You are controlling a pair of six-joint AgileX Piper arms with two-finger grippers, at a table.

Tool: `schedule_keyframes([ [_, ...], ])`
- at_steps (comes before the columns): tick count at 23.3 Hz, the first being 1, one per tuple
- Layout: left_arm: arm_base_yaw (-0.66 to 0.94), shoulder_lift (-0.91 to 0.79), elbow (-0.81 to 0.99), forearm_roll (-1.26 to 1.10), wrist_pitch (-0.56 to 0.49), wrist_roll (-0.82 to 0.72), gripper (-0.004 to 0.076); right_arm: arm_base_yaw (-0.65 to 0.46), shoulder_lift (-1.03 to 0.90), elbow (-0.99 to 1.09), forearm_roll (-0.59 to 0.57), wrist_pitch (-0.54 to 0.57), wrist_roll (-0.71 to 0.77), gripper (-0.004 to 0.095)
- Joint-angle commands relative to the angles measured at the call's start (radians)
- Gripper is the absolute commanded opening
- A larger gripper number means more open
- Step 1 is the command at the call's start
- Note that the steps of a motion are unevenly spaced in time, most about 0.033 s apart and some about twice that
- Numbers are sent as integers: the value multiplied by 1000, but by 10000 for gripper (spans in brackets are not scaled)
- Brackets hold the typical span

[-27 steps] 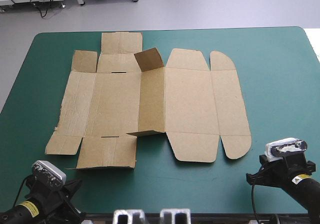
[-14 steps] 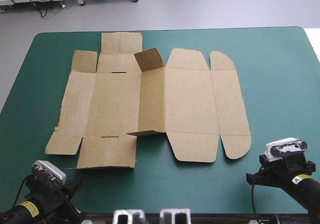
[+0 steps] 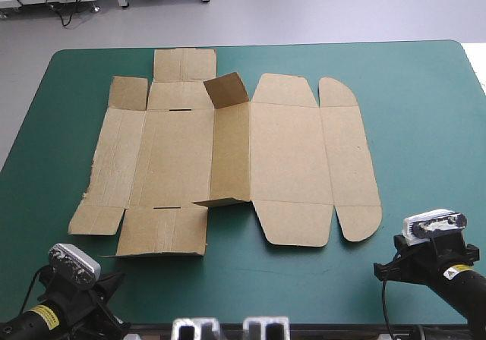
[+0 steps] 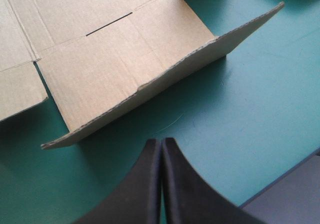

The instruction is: Fold the box

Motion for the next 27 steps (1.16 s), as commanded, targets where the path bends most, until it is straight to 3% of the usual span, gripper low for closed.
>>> schedule_keyframes([
  [1, 0, 13, -41, -17, -64, 4, -10, 4, 5, -23, 22, -48, -11, -24],
  [7, 0, 115, -232, -13, -77, 35, -10, 4, 5, -23, 22, -55, -11, -24],
  [10, 0, 241, -346, 7, -147, 94, -10, 4, 5, -23, 22, -55, -11, -24],
  [12, 0, 322, -400, 70, -233, 122, -10, 4, 5, -23, 20, -55, -11, -24],
  [14, 0, 393, -423, 229, -409, 120, -10, 4, 5, -23, 11, -55, -11, -24],
  [16, 0, 452, -423, 451, -516, -56, -10, 4, 5, -23, -8, -55, -11, -24],
  [17, 0, 486, -423, 629, -515, -216, -10, 4, 5, -23, -8, -55, -11, -24],
  [20, 2, 540, -423, 979, -449, -528, -10, 4, 5, -23, -9, -55, -11, -24],
  [22, 2, 565, -423, 1146, -397, -655, -4, 4, 5, -23, -12, -55, -11, -24],
  [27, 65, 611, -423, 1197, -371, -682, 15, 4, 5, -23, -46, -70, -11, -24],
])
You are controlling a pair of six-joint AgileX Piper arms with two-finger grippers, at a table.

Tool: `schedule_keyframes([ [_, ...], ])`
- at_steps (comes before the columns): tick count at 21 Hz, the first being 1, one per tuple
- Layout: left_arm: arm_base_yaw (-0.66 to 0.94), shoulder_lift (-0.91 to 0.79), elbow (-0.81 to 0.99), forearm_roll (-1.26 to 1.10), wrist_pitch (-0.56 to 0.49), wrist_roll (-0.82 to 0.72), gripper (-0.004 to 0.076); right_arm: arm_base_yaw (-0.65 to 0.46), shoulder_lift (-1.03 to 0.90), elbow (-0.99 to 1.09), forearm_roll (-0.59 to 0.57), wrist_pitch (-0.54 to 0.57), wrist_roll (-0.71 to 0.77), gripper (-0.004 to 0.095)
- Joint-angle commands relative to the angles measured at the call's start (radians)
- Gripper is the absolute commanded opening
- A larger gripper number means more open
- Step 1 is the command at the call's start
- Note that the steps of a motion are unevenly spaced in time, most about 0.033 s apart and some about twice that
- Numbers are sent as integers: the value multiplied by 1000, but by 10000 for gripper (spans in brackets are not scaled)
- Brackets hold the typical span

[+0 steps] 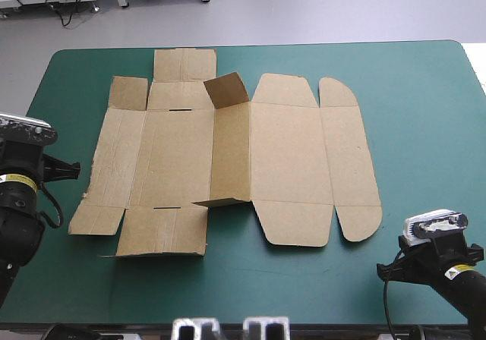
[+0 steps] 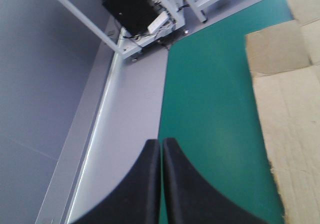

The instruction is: Fold the box

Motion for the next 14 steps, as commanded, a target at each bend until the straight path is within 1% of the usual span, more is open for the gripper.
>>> schedule_keyframes([
  [1, 80, 40, -32, 48, -24, -40, 15, 4, 5, -23, -9, -69, -11, -24],
  [3, 146, 77, -32, -24, -28, -22, 15, 4, 5, -23, -18, -78, -11, -24],
  [4, 203, 103, -32, -98, -33, 22, 15, 4, 5, -23, -20, -81, -11, -24],
  [5, 295, 161, -32, -238, -53, 128, 15, 4, 5, -23, -20, -81, -11, -24],
  [6, 348, 193, -32, -327, -63, 192, 15, 4, 5, -23, -20, -81, -11, -24],
  [7, 445, 248, -32, -498, -75, 294, 15, 4, 5, -23, -20, -81, -11, -24],
  [8, 498, 280, -32, -596, -81, 344, 15, 4, 5, -23, -20, -81, -11, -24],
  [9, 599, 336, -32, -800, -80, 442, 15, 4, 5, -23, -20, -79, -11, -24],
  [10, 645, 364, -32, -909, -78, 495, 15, 4, 5, -23, -20, -79, -11, -24],
  [11, 723, 416, -32, -1118, -70, 595, 15, 4, 5, -23, -20, -75, -11, -24],
  [12, 793, 457, -32, -1345, -50, 709, 15, 4, 5, -23, -20, -75, -11, -24],
  [13, 827, 478, -32, -1468, -28, 778, 15, 4, 5, -21, -20, -70, -11, -24],
  [14, 884, 516, -44, -1664, 42, 901, 15, 4, 5, -19, -20, -70, -11, -24],
])
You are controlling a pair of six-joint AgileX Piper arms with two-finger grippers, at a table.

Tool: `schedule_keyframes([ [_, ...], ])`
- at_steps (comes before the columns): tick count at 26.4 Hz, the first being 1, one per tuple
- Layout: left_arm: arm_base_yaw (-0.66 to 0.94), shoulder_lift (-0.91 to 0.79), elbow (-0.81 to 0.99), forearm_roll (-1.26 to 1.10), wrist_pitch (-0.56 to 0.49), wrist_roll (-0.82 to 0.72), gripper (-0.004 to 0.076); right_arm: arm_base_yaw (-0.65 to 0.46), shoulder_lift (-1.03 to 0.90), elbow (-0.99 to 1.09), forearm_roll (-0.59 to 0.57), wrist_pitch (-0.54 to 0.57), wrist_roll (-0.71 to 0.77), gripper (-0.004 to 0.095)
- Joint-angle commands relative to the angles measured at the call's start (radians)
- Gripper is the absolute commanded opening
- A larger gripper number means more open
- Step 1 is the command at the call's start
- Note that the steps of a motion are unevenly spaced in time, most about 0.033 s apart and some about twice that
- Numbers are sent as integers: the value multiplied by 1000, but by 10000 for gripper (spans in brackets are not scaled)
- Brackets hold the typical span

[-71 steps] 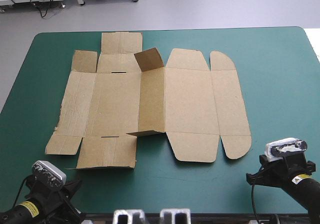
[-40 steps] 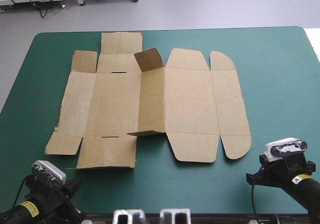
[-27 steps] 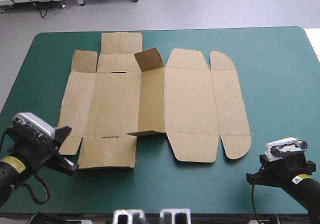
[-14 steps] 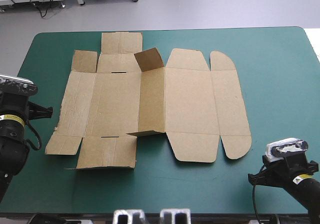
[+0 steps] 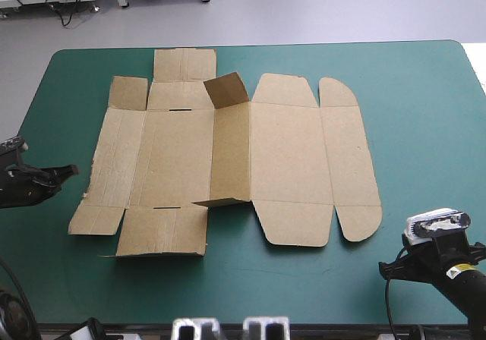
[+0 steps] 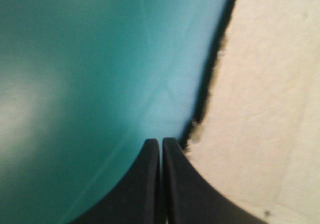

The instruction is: Fold the box

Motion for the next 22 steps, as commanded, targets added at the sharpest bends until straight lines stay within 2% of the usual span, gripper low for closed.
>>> schedule_keyframes([
  [1, 83, 38, -54, -352, 78, 189, 15, 4, 5, -20, 11, -44, -11, -25],
  [2, 106, 76, -85, -400, 149, 208, 12, 4, 5, -20, 11, -44, -11, -24],
  [5, 111, 117, -175, -392, 254, 209, 12, 4, 5, -18, 11, -44, -11, -24],
  [6, 111, 128, -225, -394, 320, 231, 13, 4, 5, -18, 11, -44, -11, -24],
  [13, 111, 188, -311, -396, 444, 306, 38, 4, 5, -18, 11, -44, -11, -24],
  [16, 110, 222, -311, -396, 492, 342, 148, 4, 5, -18, 11, -44, -11, -24],
  [19, 110, 253, -311, -393, 509, 376, 336, 4, 5, -18, 11, -43, -11, -24],
  [20, 110, 259, -311, -388, 498, 376, 426, 4, 5, -18, 11, -43, -11, -24],
  [22, 110, 269, -311, -371, 469, 376, 526, 4, 5, -18, 11, -43, -11, -24],
])
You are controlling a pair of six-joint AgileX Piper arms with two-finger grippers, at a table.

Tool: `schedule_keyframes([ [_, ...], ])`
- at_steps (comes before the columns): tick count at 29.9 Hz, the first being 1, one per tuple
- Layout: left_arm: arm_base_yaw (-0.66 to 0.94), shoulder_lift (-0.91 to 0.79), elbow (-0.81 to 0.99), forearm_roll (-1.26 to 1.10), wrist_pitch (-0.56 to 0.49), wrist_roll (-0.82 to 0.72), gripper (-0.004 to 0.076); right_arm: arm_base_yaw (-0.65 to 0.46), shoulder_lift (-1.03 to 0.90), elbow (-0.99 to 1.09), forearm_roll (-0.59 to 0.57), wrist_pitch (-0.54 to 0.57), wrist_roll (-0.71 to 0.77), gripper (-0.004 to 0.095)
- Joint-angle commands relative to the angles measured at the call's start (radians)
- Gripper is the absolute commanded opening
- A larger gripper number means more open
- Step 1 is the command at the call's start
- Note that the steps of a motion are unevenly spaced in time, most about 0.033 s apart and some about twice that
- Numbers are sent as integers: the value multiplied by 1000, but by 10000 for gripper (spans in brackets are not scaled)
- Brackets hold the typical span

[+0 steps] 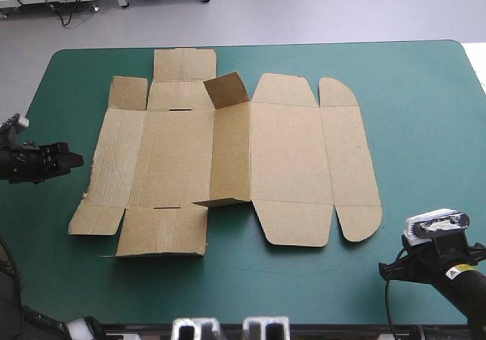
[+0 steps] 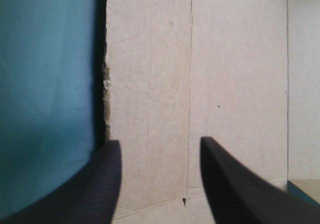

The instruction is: Fold the box

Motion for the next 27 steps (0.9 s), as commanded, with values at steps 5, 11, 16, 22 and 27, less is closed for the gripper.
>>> schedule_keyframes([
  [5, 0, 20, -29, -21, 35, 42, 545, 4, 5, -21, 13, -46, -11, -24],
  [11, 0, 108, -29, -19, 60, 99, 545, 4, 5, -21, 13, -46, -11, -24],
  [16, -1, 156, -29, -23, 77, 111, 545, 4, 5, -21, 13, -46, -7, -24],
  [22, -41, 225, -29, -19, 93, 111, 545, 4, 5, -21, 13, -46, -7, -24],
  [27, -116, 267, -29, -9, 95, 111, 545, 4, 5, -21, 13, -46, -5, -24],
])
